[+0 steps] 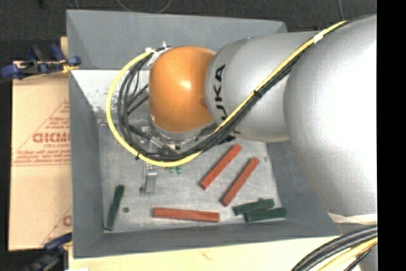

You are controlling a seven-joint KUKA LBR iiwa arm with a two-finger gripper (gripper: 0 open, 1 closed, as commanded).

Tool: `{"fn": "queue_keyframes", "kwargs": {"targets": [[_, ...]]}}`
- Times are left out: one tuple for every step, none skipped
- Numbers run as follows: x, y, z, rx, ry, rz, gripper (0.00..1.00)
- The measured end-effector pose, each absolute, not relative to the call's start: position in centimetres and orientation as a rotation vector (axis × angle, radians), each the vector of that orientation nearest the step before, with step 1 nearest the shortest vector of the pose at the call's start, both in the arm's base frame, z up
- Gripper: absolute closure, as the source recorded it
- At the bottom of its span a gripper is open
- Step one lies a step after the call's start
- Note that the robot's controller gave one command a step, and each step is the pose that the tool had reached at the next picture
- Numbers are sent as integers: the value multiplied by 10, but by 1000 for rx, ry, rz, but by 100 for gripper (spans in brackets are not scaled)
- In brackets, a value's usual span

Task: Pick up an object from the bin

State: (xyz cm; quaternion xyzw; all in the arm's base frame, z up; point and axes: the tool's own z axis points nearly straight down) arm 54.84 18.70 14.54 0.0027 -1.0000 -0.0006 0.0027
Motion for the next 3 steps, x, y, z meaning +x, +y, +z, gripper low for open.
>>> {"fn": "queue_keyframes", "kwargs": {"targets": [[526, 239, 145, 640, -3076, -2, 0], [519, 229, 138, 1233, -2888, 1, 0], [506, 235, 106, 1799, -2571, 0, 0]]}}
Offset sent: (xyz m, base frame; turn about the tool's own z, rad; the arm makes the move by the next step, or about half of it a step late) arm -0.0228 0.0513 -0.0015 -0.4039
